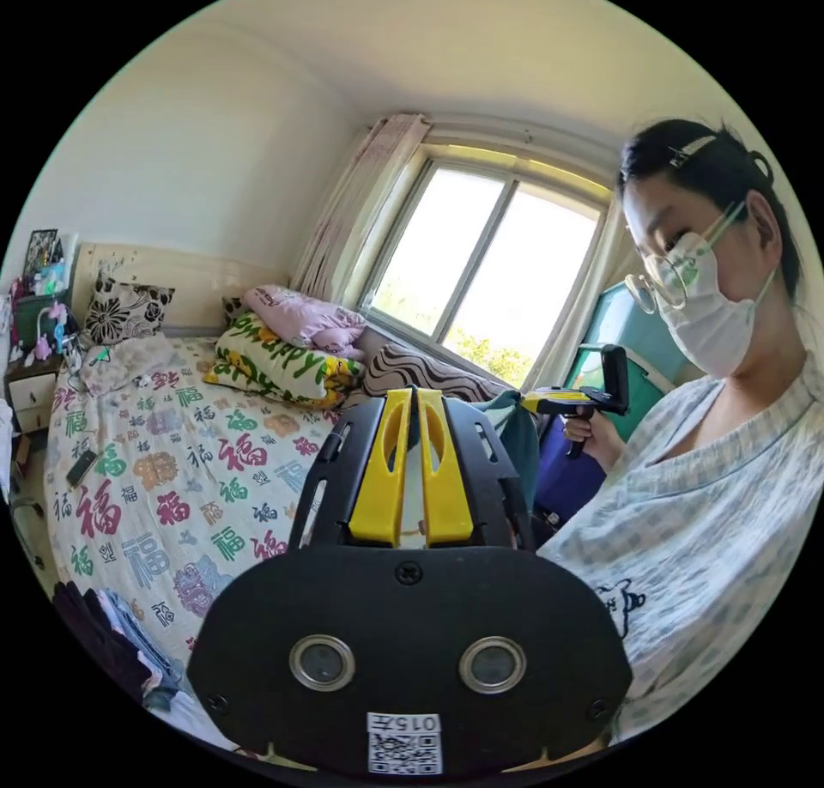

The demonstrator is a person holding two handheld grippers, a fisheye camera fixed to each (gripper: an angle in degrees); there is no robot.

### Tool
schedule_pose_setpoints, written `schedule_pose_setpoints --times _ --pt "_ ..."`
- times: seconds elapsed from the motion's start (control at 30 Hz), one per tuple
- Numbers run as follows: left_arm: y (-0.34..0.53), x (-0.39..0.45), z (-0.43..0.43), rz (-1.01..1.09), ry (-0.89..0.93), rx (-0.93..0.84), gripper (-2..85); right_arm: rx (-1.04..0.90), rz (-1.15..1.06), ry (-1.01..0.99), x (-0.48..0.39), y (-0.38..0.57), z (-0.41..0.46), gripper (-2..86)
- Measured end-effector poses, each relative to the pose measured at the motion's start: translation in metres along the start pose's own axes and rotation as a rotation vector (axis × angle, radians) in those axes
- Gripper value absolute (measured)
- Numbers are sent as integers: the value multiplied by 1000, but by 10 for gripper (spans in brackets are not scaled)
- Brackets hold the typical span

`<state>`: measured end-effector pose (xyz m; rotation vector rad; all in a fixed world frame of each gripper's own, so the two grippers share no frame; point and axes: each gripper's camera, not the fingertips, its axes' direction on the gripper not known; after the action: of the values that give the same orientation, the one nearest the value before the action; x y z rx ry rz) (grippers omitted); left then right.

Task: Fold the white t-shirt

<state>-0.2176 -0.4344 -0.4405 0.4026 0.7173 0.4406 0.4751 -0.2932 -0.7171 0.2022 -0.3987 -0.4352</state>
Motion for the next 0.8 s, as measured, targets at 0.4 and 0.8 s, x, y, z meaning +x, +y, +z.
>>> schedule_pose_setpoints --times 0.4,0.8 --pt "51 -246 220 -168 -510 -255 -3 -295 132 -83 182 -100 383 0" --pt "302 -300 181 -576 -592 -698 74 -761 696 -368 196 158 550 105"
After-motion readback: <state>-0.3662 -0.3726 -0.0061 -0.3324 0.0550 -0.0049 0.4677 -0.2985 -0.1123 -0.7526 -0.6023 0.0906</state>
